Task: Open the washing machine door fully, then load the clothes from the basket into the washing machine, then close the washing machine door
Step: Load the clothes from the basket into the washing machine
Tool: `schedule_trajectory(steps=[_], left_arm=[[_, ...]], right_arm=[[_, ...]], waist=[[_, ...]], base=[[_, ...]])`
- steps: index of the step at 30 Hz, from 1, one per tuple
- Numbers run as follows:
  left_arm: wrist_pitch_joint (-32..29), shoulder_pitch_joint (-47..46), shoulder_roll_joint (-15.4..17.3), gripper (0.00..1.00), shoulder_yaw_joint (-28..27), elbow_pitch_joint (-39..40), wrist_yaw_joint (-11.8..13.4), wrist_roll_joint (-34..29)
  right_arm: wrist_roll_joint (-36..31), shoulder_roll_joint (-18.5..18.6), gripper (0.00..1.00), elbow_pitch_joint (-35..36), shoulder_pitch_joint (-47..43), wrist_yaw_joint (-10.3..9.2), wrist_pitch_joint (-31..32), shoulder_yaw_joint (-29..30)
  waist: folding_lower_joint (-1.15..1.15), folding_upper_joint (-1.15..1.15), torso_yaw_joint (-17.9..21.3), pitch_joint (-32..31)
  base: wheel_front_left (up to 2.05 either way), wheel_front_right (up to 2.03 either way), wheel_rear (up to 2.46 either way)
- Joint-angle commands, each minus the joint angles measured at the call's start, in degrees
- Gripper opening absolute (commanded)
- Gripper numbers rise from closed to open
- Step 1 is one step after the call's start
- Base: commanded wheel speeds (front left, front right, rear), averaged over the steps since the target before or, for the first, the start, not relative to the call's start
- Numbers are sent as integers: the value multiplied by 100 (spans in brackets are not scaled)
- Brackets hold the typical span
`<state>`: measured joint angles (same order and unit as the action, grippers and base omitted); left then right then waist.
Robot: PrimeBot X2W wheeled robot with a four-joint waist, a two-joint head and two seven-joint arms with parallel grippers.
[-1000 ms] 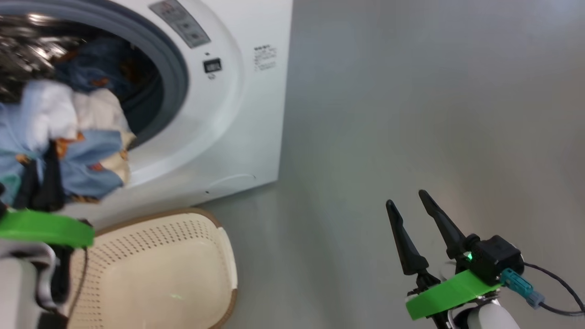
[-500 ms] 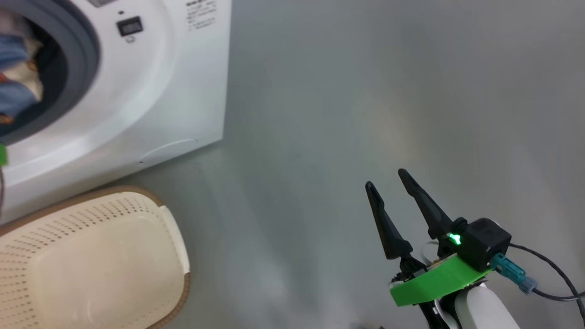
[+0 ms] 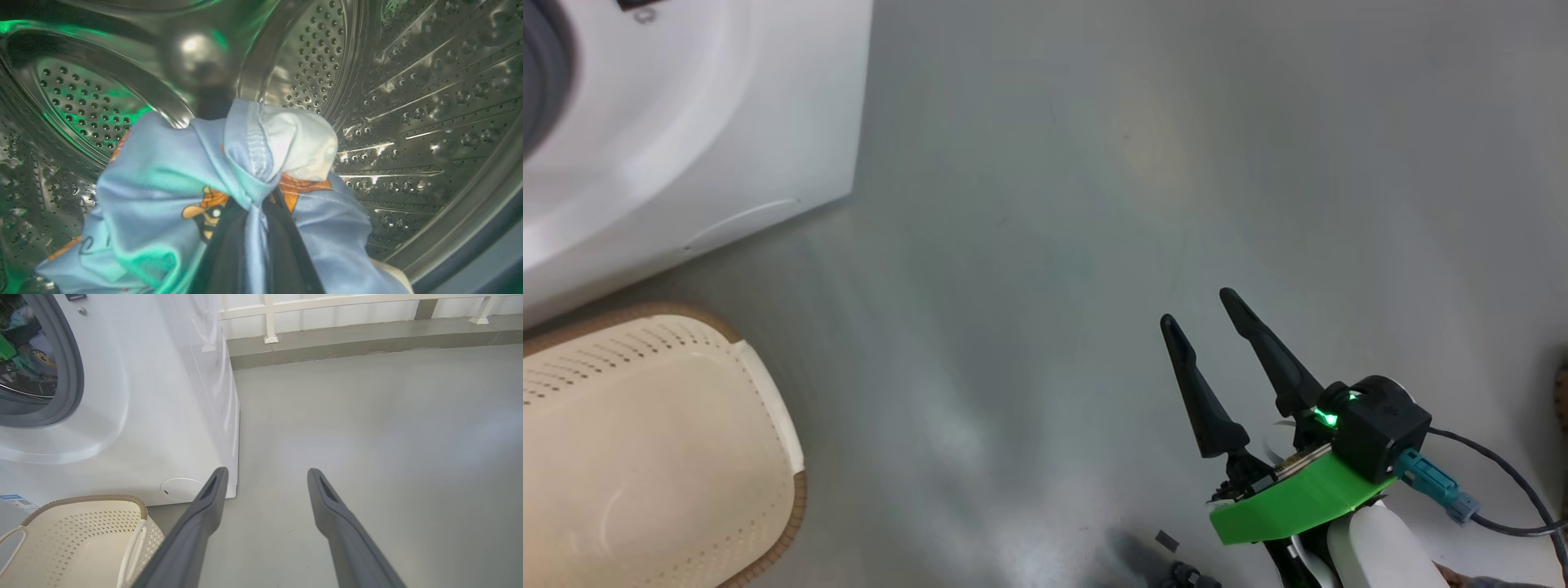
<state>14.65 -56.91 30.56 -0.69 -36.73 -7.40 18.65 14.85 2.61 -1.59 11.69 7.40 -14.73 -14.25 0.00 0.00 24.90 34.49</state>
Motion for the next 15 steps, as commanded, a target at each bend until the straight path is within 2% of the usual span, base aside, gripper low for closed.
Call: schedule_trajectory(steps=[1, 10, 15], left_arm=[[34, -158, 384, 0, -137, 151, -7, -119], [34, -498, 534, 0, -340, 163, -8, -303], [34, -734, 616, 0, -317, -308, -6, -458]], right_arm=[[13, 27, 100, 154, -62, 9, -27, -110], [-12, 27, 100, 238, -84, 9, -27, -126], [7, 27, 100, 260, -174, 9, -27, -149]], waist=[[0, 0, 79, 181], [0, 0, 149, 350], [0, 0, 196, 397]], base=[[0, 0, 0], [0, 0, 0], [0, 0, 0]])
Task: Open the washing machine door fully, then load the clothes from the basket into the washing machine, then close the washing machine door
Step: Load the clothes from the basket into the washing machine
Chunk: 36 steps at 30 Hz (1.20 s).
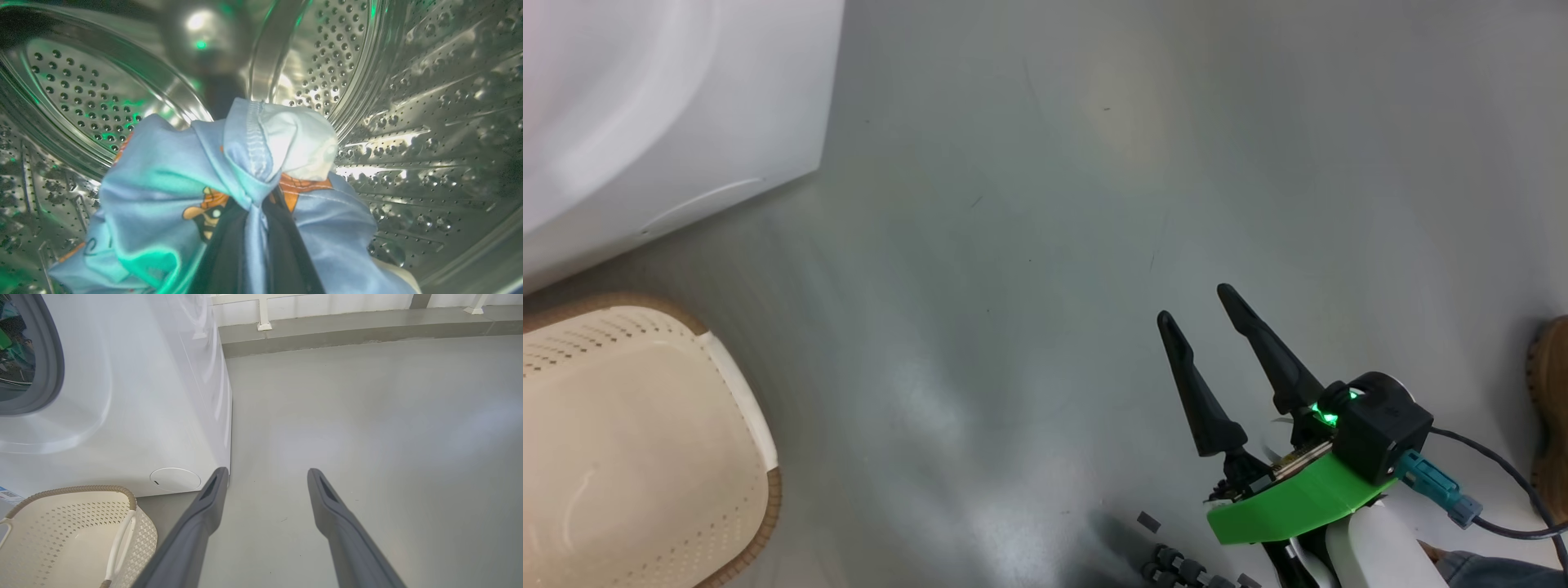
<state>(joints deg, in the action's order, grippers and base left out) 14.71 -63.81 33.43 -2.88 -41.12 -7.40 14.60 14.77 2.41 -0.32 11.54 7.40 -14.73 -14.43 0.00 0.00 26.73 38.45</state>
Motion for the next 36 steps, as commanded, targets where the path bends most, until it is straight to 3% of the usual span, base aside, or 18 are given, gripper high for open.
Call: schedule_trajectory(steps=[1, 7, 10, 12, 13, 14, 21, 29, 36], left_arm=[[29, -91, 352, 0, -72, 25, -6, -95], [-6, -296, 399, 4, -6, -833, 35, -142], [-77, -436, 383, 21, 74, -1191, 38, -149], [-187, -512, 366, 47, 176, -1408, 33, -189], [-187, -555, 363, 80, 210, -1480, 33, -203], [-181, -600, 363, 100, 219, -1555, 59, -207], [-127, -761, 243, 100, 357, -1977, 216, -273], [-10, -615, -102, 100, 470, -2260, 472, -284], [23, -388, -378, 100, 519, -2264, 540, -240]], right_arm=[[24, 47, 100, 131, -176, 9, -27, -145], [70, 47, 100, 101, -273, 9, -27, -165], [70, 47, 100, 105, -303, 9, -27, -135], [63, 47, 100, 95, -316, 9, -27, -107], [59, 47, 100, 89, -318, 9, -27, -98], [57, 47, 100, 82, -315, 9, -27, -91], [43, 47, 100, 40, -232, 9, -27, -70], [6, 47, 100, -64, -188, 9, -27, -22], [-51, 47, 100, -148, -133, 9, -27, 28]], waist=[[0, 0, 30, -4], [0, 0, 124, -84], [0, 0, 112, -100], [0, 0, 88, -114], [0, 0, 77, -122], [0, 0, 65, -130], [0, 0, -47, -230], [0, 0, -224, -500], [0, 0, -422, -708]], base=[[0, 0, 0], [0, 0, 0], [0, 0, 0], [0, 0, 0], [0, 0, 0], [0, 0, 0], [0, 0, 0], [0, 0, 0], [0, 0, 0]])
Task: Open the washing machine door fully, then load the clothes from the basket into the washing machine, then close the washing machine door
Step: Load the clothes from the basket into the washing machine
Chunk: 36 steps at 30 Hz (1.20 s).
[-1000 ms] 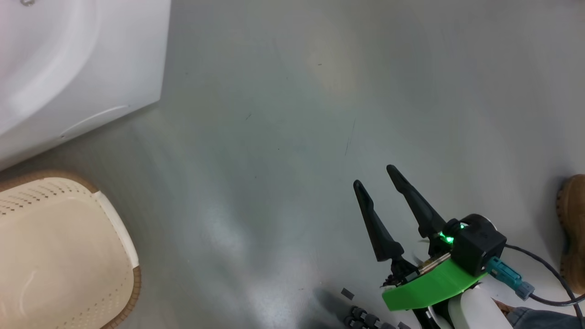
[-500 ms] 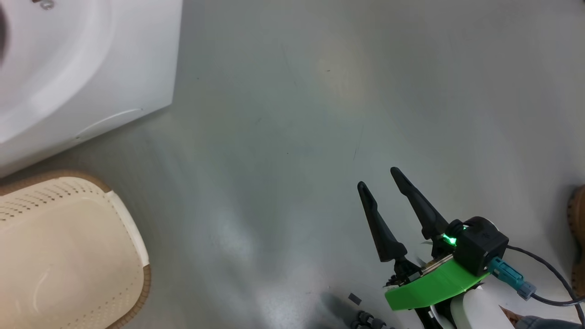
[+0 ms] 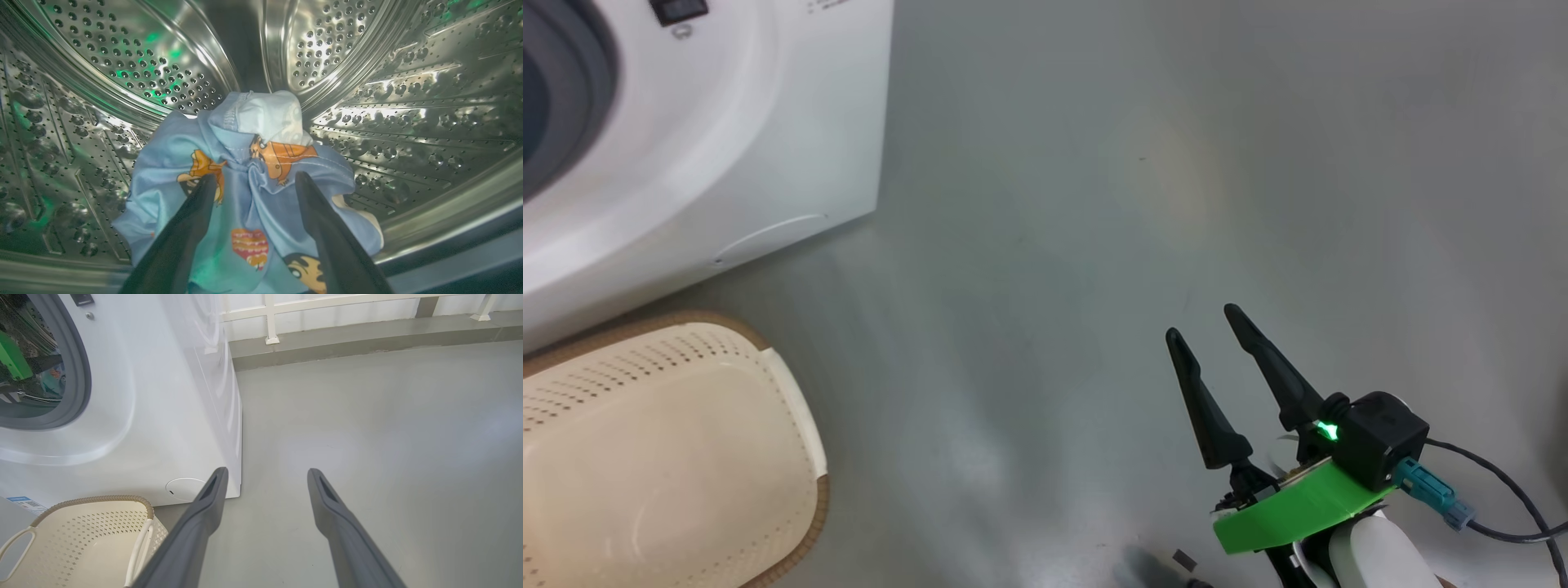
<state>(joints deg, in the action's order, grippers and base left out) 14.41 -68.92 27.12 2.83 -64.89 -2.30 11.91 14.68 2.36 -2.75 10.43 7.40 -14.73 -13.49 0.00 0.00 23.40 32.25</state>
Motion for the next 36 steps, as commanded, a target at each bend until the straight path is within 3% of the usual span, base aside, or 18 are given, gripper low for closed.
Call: schedule_trajectory(steps=[1, 12, 20, 36], left_arm=[[54, 162, 215, 100, -50, 127, 41, 36], [58, 757, -216, 100, -106, 584, 187, 131], [58, 1423, -725, 100, -127, 1101, 170, 200], [59, 3464, -1706, 100, -165, 2295, 159, 244]], right_arm=[[-50, 52, 100, 83, -7, 9, -27, -62], [-186, 52, 100, -46, 48, 9, -27, 86], [-342, 52, 100, -197, -11, 9, -27, 253], [-629, 52, 100, -453, -372, 9, -27, 621]], waist=[[0, 0, -115, -120], [0, 0, -449, -538], [0, 0, -838, -1070], [0, 0, -1705, -2146]], base=[[0, 0, 0], [0, 0, 0], [0, 0, 0], [0, 0, 0]])
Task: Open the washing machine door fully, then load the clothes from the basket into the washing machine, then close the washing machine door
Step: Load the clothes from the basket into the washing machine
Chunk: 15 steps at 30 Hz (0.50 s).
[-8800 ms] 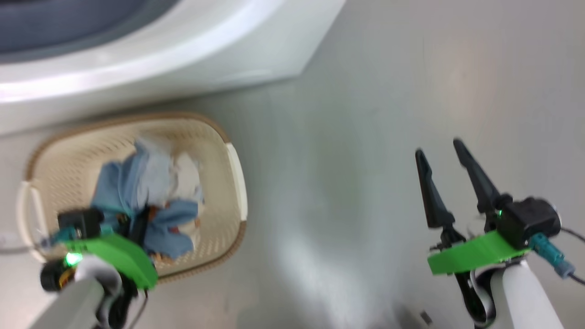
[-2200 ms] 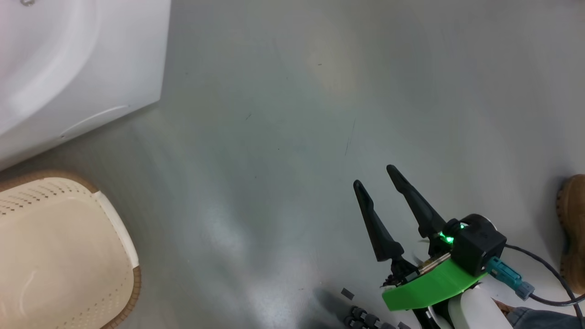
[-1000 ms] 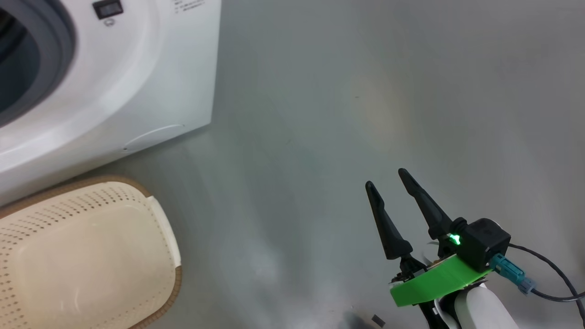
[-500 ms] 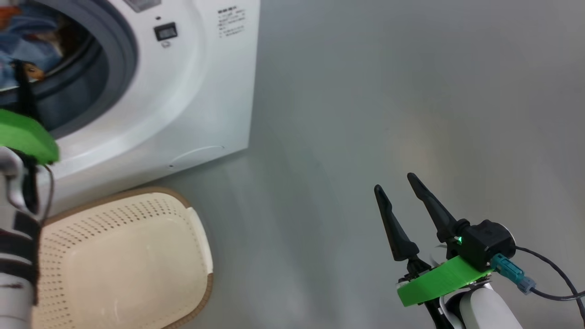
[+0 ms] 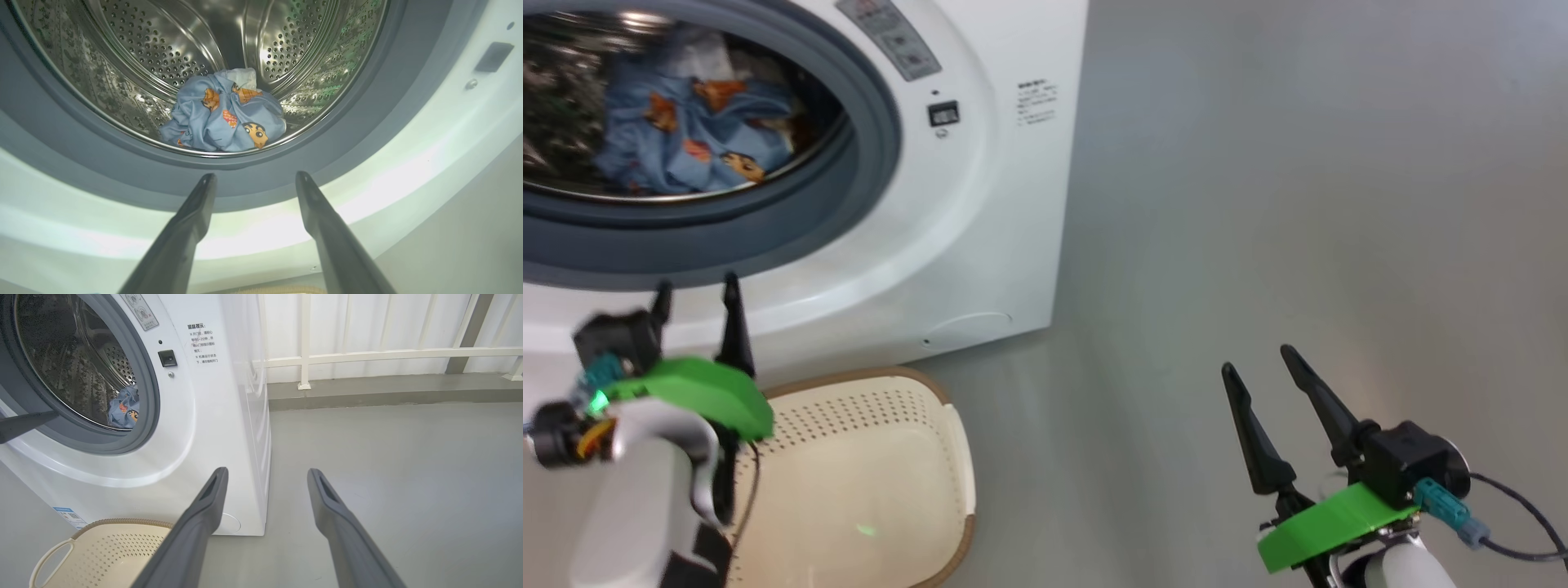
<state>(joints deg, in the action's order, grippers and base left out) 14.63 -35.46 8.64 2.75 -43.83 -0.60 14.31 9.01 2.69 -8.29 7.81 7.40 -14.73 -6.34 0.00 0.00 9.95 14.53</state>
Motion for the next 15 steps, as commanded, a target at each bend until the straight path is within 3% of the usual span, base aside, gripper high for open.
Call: schedule_trajectory(steps=[1, 15], left_arm=[[37, 254, 90, 100, -160, 253, -12, 9], [37, 1681, -373, 100, 105, 1268, 136, -172]], right_arm=[[-78, 19, 100, 96, -142, 9, -27, -73], [-156, 19, 100, 14, -424, 9, -27, 99]], waist=[[0, 0, -408, -430], [0, 0, -801, -954]], base=[[0, 0, 0], [0, 0, 0]])
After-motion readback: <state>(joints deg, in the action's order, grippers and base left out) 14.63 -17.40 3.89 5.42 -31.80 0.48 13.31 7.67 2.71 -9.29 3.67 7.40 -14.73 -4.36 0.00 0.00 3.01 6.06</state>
